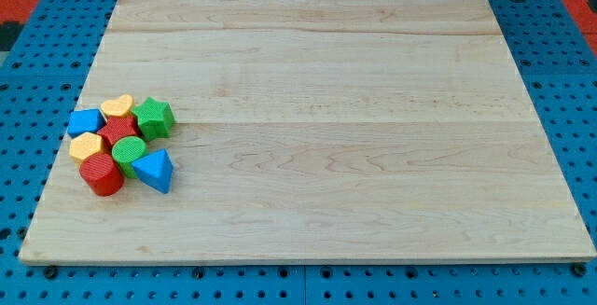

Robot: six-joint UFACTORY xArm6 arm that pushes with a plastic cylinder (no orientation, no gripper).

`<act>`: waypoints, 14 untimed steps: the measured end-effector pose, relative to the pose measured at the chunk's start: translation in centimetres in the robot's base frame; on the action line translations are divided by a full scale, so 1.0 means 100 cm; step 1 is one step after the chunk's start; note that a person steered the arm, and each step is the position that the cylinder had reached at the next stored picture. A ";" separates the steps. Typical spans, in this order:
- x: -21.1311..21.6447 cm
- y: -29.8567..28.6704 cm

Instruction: Push the group of blocks right a bit

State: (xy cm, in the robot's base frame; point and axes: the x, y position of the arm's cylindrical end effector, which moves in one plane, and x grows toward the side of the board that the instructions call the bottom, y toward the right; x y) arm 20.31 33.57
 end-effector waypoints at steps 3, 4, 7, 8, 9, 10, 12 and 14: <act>0.001 -0.003; 0.038 -0.044; 0.131 -0.242; 0.158 -0.258; 0.250 -0.354; 0.351 -0.395; 0.347 -0.625; 0.298 -0.583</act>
State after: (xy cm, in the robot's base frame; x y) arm 50.07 -24.70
